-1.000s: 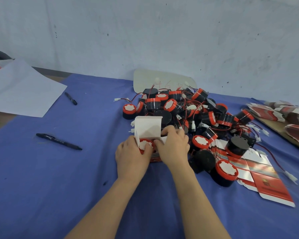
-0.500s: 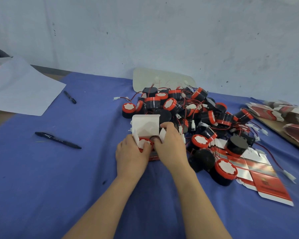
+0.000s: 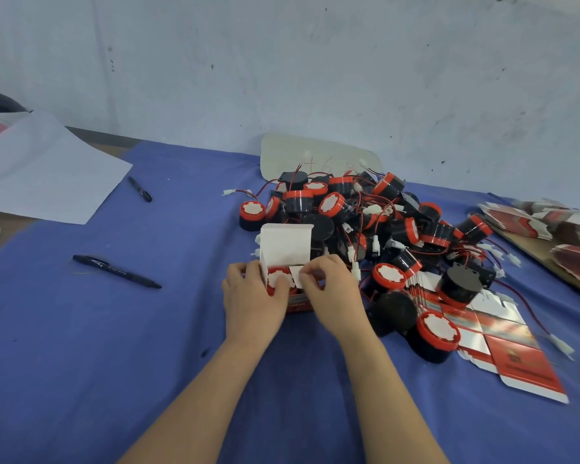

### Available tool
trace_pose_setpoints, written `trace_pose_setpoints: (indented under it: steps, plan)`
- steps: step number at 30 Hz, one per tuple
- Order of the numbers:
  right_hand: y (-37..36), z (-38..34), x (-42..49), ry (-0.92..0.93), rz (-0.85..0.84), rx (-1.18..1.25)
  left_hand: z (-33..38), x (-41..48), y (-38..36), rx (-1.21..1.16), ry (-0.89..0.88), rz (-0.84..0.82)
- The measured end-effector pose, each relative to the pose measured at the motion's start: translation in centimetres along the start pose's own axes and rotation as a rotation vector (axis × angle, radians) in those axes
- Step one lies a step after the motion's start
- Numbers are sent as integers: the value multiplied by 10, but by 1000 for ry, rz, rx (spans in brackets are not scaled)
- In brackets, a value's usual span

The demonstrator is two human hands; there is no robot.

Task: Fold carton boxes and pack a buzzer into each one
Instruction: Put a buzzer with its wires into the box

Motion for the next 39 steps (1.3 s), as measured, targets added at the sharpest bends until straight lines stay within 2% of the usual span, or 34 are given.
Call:
trace_pose_setpoints:
  steps: [5,7,10,16,19,23,27,32,35,39]
  plan:
    - [0,5,1,-42,9,47,3,3,4,-449,140,19]
    - [-1,5,1,-34,12,61,0,7,3,-425,143,-47]
    - [1,2,0,23,28,96,1,7,4,-292,37,-109]
    - [11,1,-5,106,-55,281,-1,9,9,-429,60,-112]
    - [17,4,-5,32,-112,373,-1,11,11,-395,53,-100]
    - [20,10,-3,-85,-63,404,1,11,10,-346,26,-133]
    - [15,6,-5,7,-218,304,0,12,12,-359,29,-144]
    - [14,5,-12,-2,-399,398,-2,12,11,-344,11,-135]
    - [8,8,-10,-63,-369,338,0,12,10,-354,13,-127]
    - [1,12,-8,-206,-315,462,0,11,10,-443,59,-148]
Point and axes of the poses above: each hand's wrist, its own x-axis towards the middle knuckle, its own y-axis out of the back of the hand, z = x × y, the point moved 4 cm from there along x, towards the middle knuckle, and after that the axes turned 12 degrees about -x, right-handed, at the moved point
